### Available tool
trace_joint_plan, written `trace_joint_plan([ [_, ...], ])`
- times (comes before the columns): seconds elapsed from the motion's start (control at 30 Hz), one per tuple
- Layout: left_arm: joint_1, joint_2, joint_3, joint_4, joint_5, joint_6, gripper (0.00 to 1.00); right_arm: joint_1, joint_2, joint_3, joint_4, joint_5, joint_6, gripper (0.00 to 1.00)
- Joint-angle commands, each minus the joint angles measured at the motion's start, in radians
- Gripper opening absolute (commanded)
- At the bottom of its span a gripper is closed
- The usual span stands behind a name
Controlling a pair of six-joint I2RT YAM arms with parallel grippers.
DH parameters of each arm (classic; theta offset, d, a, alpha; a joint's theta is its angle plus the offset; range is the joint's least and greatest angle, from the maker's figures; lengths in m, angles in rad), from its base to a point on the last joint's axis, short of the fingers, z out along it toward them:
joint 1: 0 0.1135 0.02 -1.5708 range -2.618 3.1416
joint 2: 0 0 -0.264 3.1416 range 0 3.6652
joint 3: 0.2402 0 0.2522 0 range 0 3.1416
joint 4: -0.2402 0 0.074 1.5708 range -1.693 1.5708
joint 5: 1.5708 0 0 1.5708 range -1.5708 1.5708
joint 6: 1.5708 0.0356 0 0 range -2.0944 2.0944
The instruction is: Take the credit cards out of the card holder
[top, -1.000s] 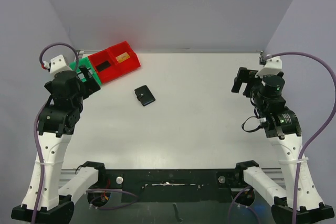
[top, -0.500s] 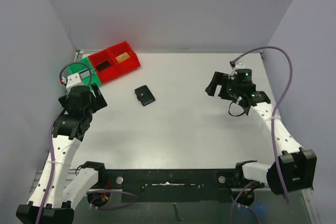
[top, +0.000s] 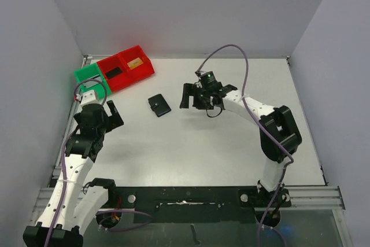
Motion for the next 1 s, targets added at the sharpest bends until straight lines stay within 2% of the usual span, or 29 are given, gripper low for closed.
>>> trace_joint_plan([
  [0.0,0.012,-0.050,-0.043,0.148,0.115,-0.014,0.97,0.074,0.107,0.175,0.052,0.041,0.002,0.99],
  [0.23,0.017,-0.026,-0.042,0.139,0.049,-0.009,0.97,0.161,0.369,0.476,0.063,0.139,-0.063,0.96],
  [0.47,0.018,-0.074,-0.056,0.166,0.035,-0.009,0.96,0.179,0.494,0.547,0.259,0.191,-0.117,0.89],
  [0.57,0.020,-0.080,-0.058,0.176,0.023,-0.007,0.96,0.183,0.571,0.616,0.258,0.185,-0.184,0.89],
  [0.67,0.023,-0.075,-0.058,0.181,0.020,-0.004,0.96,0.201,0.663,0.700,0.143,0.212,-0.246,0.89],
  [0.83,0.025,-0.069,-0.058,0.183,0.027,-0.002,0.95,0.251,0.615,0.553,0.171,0.323,-0.332,0.87],
  [0.97,0.025,-0.069,-0.059,0.178,0.026,-0.002,0.94,0.260,0.574,0.498,0.089,0.381,-0.285,0.80],
])
